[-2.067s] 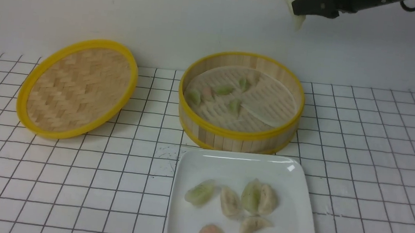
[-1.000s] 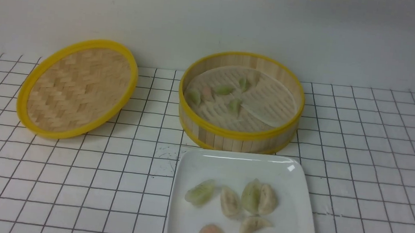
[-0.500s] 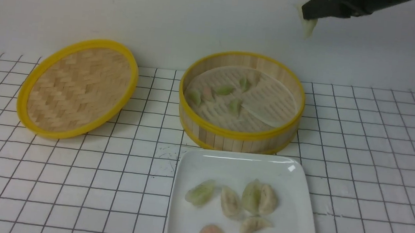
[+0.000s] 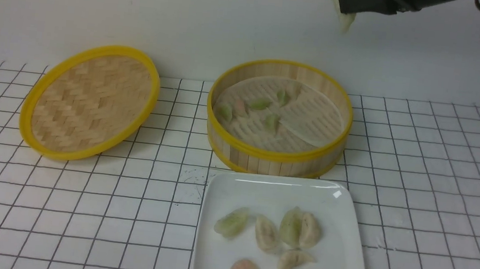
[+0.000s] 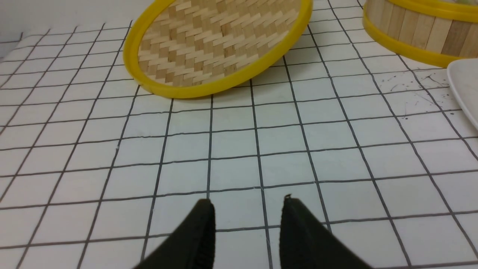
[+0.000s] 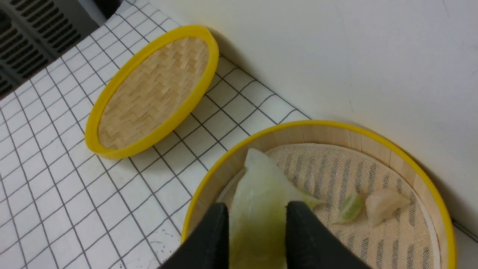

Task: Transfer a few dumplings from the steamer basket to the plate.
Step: Use the right arm to put the dumpling into the plate

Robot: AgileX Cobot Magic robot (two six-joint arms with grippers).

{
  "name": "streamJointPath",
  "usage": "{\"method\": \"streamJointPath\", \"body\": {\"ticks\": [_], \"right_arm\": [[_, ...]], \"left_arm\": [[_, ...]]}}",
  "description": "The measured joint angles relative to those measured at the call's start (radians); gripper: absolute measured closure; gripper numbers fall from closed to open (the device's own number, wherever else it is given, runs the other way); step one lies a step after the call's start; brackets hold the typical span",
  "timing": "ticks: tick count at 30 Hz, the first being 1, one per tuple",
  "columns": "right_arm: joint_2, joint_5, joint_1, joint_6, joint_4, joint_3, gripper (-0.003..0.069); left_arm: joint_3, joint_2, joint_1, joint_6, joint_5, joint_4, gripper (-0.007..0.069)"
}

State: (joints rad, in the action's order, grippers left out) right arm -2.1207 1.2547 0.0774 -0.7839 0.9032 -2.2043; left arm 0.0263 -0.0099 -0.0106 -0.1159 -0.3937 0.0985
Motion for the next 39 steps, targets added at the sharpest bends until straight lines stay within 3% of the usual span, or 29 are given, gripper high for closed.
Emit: {"method": "streamJointPath", "body": {"ticks": [12, 39], "right_arm": [[-0.099, -0.011, -0.026, -0.021, 0.221, 0.000, 0.0477], [-0.130, -0.015, -0.028, -0.004, 0.285, 0.000, 0.0477]], "left_arm": [[0.000, 0.000, 0.000, 0.000, 0.000, 0.000, 0.0400], [0.000, 0.000, 0.000, 0.000, 0.000, 0.000, 0.0400]]}}
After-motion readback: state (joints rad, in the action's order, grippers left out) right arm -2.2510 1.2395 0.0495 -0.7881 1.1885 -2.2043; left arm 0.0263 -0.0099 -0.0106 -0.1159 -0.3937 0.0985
